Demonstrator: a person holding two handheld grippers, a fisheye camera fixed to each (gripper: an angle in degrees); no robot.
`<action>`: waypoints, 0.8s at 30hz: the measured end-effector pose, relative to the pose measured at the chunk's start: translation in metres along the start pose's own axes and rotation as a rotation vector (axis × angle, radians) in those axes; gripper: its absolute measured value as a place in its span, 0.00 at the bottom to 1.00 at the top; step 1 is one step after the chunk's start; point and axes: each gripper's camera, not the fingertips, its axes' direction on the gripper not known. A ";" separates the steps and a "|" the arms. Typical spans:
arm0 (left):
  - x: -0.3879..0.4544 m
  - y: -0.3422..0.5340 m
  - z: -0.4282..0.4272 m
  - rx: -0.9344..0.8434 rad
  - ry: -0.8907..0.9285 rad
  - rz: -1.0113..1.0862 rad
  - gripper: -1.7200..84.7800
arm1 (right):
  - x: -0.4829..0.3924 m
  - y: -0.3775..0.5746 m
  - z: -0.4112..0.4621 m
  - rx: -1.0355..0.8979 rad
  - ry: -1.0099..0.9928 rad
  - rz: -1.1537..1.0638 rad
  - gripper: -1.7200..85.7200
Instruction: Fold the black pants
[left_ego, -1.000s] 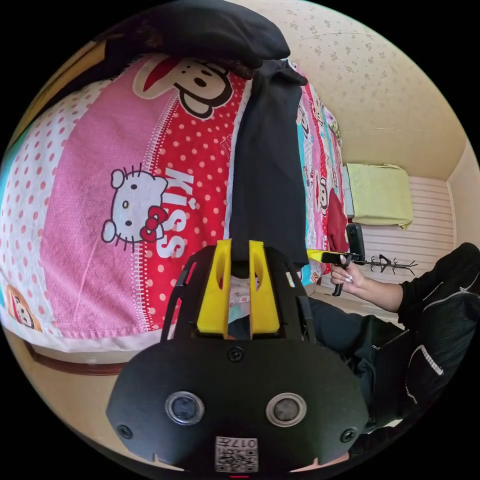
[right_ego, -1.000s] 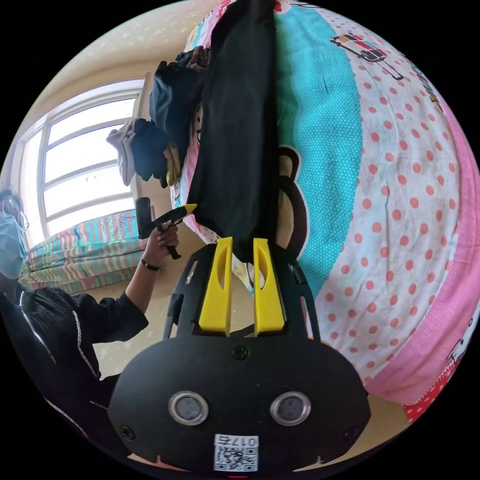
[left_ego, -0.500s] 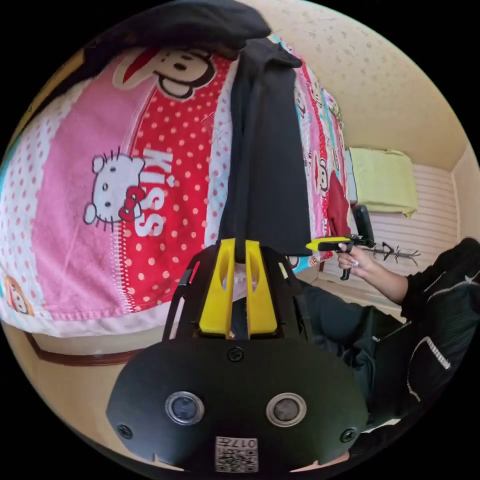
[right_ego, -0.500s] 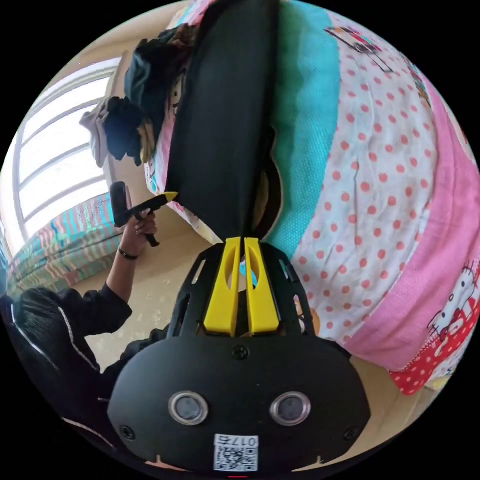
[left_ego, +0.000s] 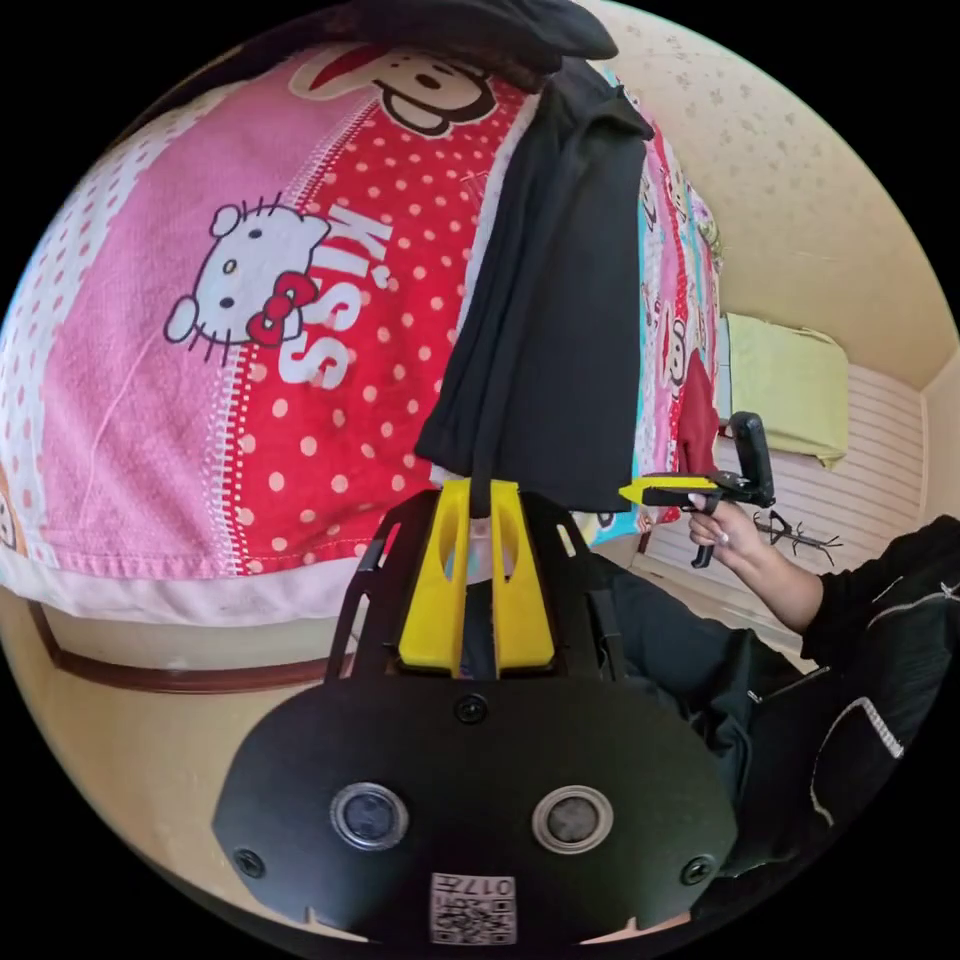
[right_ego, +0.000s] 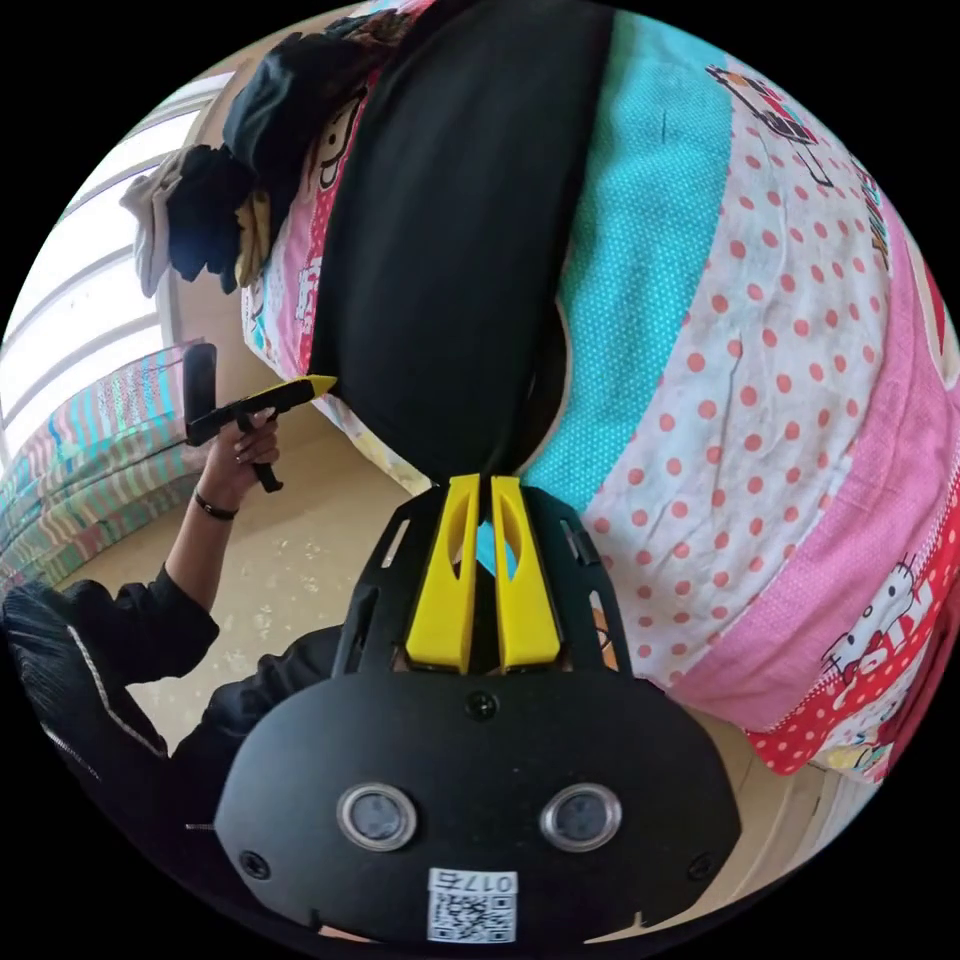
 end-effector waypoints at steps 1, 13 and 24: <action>0.002 0.002 -0.006 0.023 0.003 0.016 0.07 | 0.000 0.002 -0.004 0.009 -0.020 -0.032 0.06; 0.009 0.031 -0.036 0.078 -0.102 0.019 0.08 | 0.030 0.039 -0.026 0.119 -0.152 -0.057 0.10; 0.013 0.041 -0.082 0.344 0.008 0.173 0.17 | 0.044 0.036 -0.019 0.245 -0.289 -0.023 0.15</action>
